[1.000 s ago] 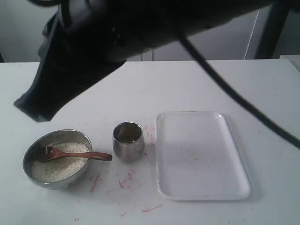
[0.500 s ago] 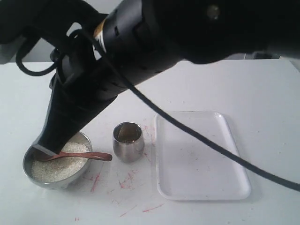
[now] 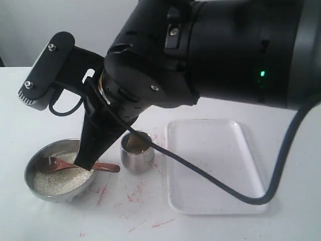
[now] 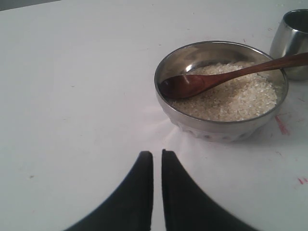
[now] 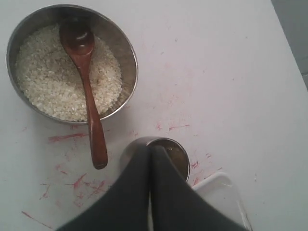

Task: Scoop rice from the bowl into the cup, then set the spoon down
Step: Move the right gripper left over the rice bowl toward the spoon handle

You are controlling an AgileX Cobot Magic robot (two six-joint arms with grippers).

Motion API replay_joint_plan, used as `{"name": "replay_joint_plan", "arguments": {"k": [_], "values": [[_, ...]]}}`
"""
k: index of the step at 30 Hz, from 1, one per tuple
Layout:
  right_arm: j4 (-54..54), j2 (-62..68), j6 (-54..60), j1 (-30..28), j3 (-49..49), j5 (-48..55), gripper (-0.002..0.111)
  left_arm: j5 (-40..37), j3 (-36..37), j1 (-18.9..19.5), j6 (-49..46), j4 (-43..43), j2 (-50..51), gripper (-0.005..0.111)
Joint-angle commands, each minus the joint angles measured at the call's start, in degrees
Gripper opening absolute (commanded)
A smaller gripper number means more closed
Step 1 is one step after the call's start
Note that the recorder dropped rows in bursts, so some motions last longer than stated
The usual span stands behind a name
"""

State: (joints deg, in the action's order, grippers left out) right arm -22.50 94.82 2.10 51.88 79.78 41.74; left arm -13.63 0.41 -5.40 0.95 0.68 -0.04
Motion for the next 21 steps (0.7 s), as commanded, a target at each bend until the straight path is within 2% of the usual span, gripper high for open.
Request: {"name": "replay_joint_plan", "arguments": {"k": [1, 5, 11, 13, 17, 21], "values": [[-0.5, 1.3, 0.9, 0.1, -0.2, 0.7, 0.0, 0.0, -0.4, 0.1, 0.1, 0.5, 0.0, 0.014], [1.5, 3.5, 1.0, 0.1, -0.2, 1.8, 0.0, 0.0, -0.4, 0.1, 0.1, 0.5, 0.0, 0.014], [14.8, 7.2, 12.4, -0.1, -0.2, 3.0, 0.0, 0.0, -0.4, 0.1, 0.1, 0.5, 0.0, 0.014], [20.4, 7.5, 20.7, -1.0, -0.2, 3.8, 0.0, 0.0, -0.4, 0.1, 0.1, 0.5, 0.0, 0.014], [32.9, 8.0, 32.6, -5.1, -0.2, 5.2, 0.0, 0.0, -0.4, 0.1, 0.1, 0.5, 0.0, 0.014], [37.4, 8.2, 34.1, -9.9, -0.2, 5.4, 0.0, 0.0, -0.4, 0.1, 0.1, 0.5, 0.0, 0.014]]}}
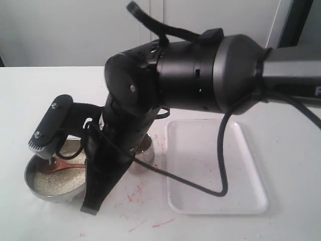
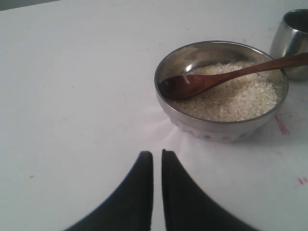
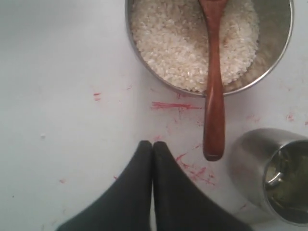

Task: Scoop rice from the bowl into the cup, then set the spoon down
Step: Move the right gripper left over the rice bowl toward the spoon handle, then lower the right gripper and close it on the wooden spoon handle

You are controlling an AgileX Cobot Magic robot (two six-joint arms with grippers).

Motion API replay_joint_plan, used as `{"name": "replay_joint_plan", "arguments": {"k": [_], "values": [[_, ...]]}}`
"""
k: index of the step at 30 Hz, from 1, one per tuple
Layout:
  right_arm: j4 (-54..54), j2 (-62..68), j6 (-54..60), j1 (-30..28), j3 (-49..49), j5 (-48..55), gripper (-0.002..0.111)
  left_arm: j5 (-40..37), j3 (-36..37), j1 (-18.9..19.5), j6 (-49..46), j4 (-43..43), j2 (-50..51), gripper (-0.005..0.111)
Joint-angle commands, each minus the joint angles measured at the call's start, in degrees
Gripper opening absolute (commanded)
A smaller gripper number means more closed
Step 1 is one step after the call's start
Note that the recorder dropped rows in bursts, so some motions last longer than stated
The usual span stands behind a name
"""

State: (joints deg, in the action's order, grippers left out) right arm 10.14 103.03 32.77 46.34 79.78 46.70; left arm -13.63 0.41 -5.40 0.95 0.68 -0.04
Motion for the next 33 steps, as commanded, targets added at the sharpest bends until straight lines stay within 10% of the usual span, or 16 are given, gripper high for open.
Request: {"name": "replay_joint_plan", "arguments": {"k": [1, 20, 33], "values": [[5.0, 0.0, 3.4, -5.4, -0.2, 0.4, 0.0, 0.0, -0.4, 0.1, 0.1, 0.5, 0.0, 0.014], [21.3, 3.0, 18.5, -11.3, 1.6, 2.5, 0.001, 0.0, -0.4, 0.1, 0.1, 0.5, 0.0, 0.014], [11.5, 3.4, 17.0, -5.0, 1.7, -4.4, 0.055, 0.0, -0.4, 0.1, 0.1, 0.5, 0.0, 0.014]]}}
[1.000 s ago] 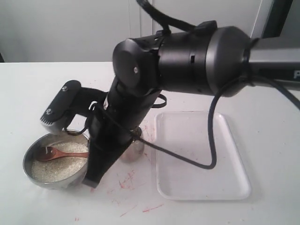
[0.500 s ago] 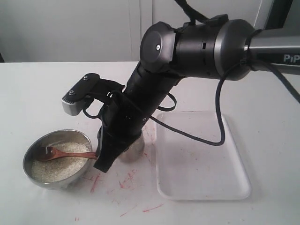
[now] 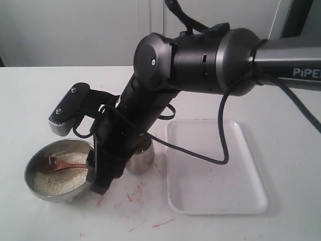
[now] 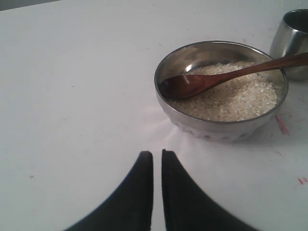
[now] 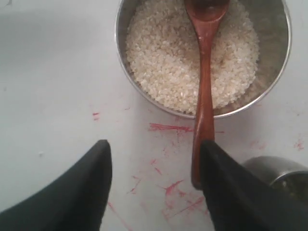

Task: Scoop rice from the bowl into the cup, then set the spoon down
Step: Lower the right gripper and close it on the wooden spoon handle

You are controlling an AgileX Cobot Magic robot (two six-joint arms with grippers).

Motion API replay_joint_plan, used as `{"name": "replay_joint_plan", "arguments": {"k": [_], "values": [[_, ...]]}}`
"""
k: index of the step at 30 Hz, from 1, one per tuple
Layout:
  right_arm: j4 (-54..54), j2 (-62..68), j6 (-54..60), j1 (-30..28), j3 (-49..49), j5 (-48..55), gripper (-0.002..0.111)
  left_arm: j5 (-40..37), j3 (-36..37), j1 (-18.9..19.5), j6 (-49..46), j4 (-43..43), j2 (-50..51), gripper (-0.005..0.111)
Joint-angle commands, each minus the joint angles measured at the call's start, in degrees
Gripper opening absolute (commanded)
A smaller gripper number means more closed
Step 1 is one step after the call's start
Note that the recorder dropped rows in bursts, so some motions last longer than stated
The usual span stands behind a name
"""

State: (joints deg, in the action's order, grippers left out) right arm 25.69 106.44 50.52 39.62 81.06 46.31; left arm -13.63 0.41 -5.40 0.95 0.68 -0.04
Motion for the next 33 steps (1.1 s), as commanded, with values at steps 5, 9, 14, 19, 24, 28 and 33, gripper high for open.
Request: {"name": "replay_joint_plan", "arguments": {"k": [5, 9, 14, 19, 24, 28, 33], "values": [[-11.0, 0.1, -4.1, 3.9, 0.4, -6.2, 0.055, 0.0, -0.4, 0.1, 0.1, 0.5, 0.0, 0.014], [-12.7, 1.1, -7.6, 3.9, 0.4, -6.4, 0.055, 0.0, -0.4, 0.1, 0.1, 0.5, 0.0, 0.014], [-13.7, 3.7, -8.7, 3.9, 0.4, -7.0, 0.055, 0.0, -0.4, 0.1, 0.1, 0.5, 0.0, 0.014], [-16.7, 4.6, -10.5, 3.9, 0.4, -8.1, 0.055, 0.0, -0.4, 0.1, 0.1, 0.5, 0.0, 0.014], [-16.8, 5.4, -10.5, 3.9, 0.4, -8.1, 0.055, 0.0, -0.4, 0.1, 0.1, 0.5, 0.0, 0.014], [-16.9, 5.8, -10.6, 3.9, 0.4, -8.3, 0.055, 0.0, -0.4, 0.1, 0.1, 0.5, 0.0, 0.014], [-16.9, 6.3, -10.7, 3.9, 0.4, -8.3, 0.055, 0.0, -0.4, 0.1, 0.1, 0.5, 0.0, 0.014]]}}
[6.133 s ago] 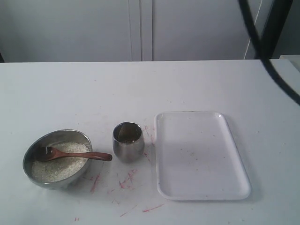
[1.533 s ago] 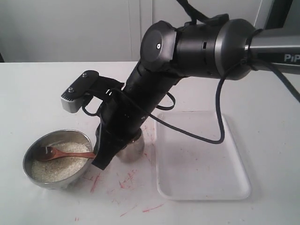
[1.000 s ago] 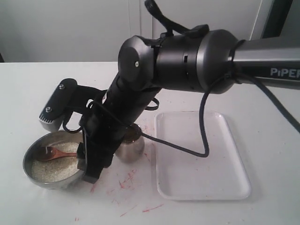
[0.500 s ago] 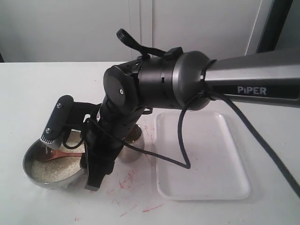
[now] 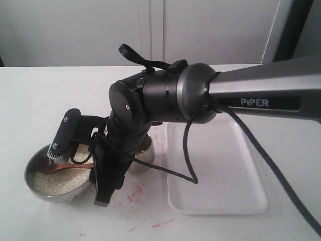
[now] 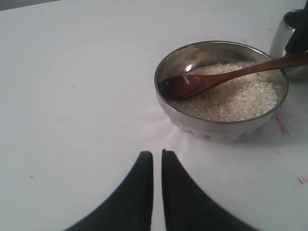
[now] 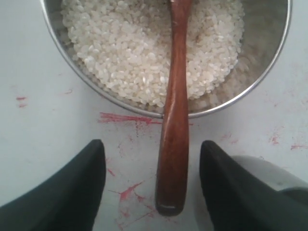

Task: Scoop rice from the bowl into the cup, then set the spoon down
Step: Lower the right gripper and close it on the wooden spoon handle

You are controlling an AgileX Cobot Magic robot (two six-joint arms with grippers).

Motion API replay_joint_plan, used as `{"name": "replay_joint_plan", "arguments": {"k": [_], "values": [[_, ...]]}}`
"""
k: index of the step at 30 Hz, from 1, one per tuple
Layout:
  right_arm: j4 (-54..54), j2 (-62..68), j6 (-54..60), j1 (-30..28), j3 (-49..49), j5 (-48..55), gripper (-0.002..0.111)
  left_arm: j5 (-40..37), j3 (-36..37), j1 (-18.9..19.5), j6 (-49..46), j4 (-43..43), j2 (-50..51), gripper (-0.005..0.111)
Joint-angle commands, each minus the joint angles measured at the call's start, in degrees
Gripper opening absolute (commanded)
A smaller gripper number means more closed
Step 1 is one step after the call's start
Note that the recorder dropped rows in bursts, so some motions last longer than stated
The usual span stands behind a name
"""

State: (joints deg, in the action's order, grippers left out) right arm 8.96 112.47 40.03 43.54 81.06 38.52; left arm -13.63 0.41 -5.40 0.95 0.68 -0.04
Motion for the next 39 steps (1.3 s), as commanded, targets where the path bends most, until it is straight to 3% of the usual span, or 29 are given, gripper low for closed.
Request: {"name": "replay_joint_plan", "arguments": {"k": [1, 24, 39], "values": [[-0.3, 0.4, -0.3, -0.1, 0.4, -0.5, 0.055, 0.0, -0.4, 0.1, 0.1, 0.5, 0.0, 0.014], [-1.3, 1.9, -1.7, -0.1, 1.7, -0.9, 0.048, 0.0, -0.4, 0.1, 0.1, 0.5, 0.0, 0.014], [-1.3, 1.9, -1.7, -0.1, 1.7, -0.8, 0.029, 0.0, -0.4, 0.1, 0.1, 0.5, 0.0, 0.014]]}}
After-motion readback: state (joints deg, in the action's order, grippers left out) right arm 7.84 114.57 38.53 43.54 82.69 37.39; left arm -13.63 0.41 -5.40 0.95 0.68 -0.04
